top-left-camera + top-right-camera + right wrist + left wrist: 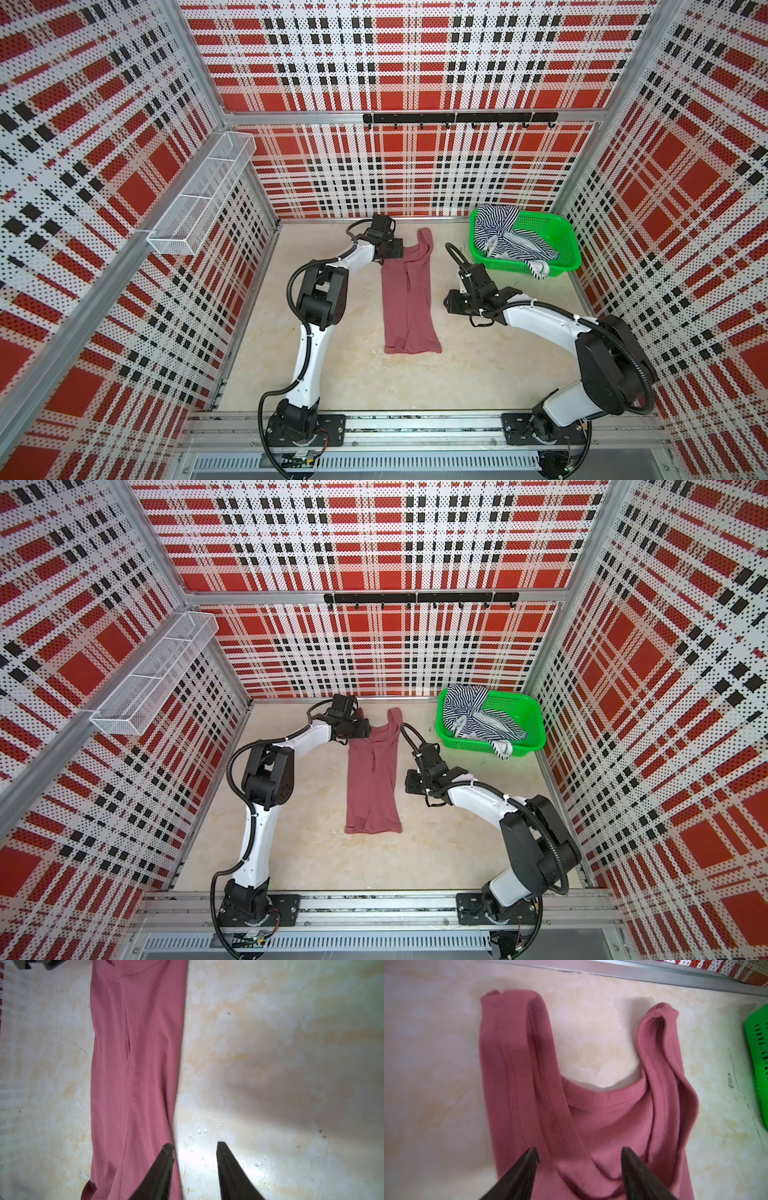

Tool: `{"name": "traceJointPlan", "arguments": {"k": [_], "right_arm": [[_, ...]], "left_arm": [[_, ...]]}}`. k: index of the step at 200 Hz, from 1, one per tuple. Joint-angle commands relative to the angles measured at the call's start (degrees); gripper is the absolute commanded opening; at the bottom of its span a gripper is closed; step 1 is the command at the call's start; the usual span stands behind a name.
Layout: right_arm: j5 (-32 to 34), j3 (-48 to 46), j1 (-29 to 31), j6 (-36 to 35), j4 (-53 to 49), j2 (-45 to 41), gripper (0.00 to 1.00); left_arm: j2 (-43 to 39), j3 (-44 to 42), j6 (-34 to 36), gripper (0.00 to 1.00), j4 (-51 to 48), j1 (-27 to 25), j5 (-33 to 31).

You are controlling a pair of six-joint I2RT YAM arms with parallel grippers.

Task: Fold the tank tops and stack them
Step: 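Grasp the tank top's near hem corners with both grippers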

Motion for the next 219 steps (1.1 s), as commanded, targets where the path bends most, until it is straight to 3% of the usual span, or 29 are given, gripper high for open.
{"name": "traceJointPlan", "arguments": {"k": [1,42,69,116,143,178,219], "right_arm": [[-4.85,1.3,0.58,-2.3,-3.16,2.33,0.37],[-15.52,-3.12,0.65,-2.87,-3.97,2.94,0.36],[-21.26,-5.14,1.51,-2.1,-2.18,3.6,0.38],[-19.99,-5.73,5.12,-1.68,-3.0,4.92,0.4],[-19.8,-6.36,5.82,-1.58,-4.35,5.78,0.41],[-19.65,-6.74,7.41,-0.78,-4.82,5.67,0.4],[-19.49,-6.56,8.57,-0.03,-5.75,5.89,0.38]], "left_arm": [[-9.4,-6.68,1.63,0.68,-5.6,-2.87,-3.61],[-29.94,-37.72,-6.42,0.67,1.23,-3.1,1.66],[-41.37,-52.79,-12.06,0.67,2.56,-4.99,5.27],[-55.27,-70.88,-24.57,0.67,3.09,-8.81,10.19],[-58.84,-76.9,-29.6,0.67,6.28,-9.36,13.13],[-59.29,-79.25,-31.6,0.67,6.38,-10.0,12.86],[-58.38,-83.12,-36.02,0.63,13.26,-12.15,13.99]]}}
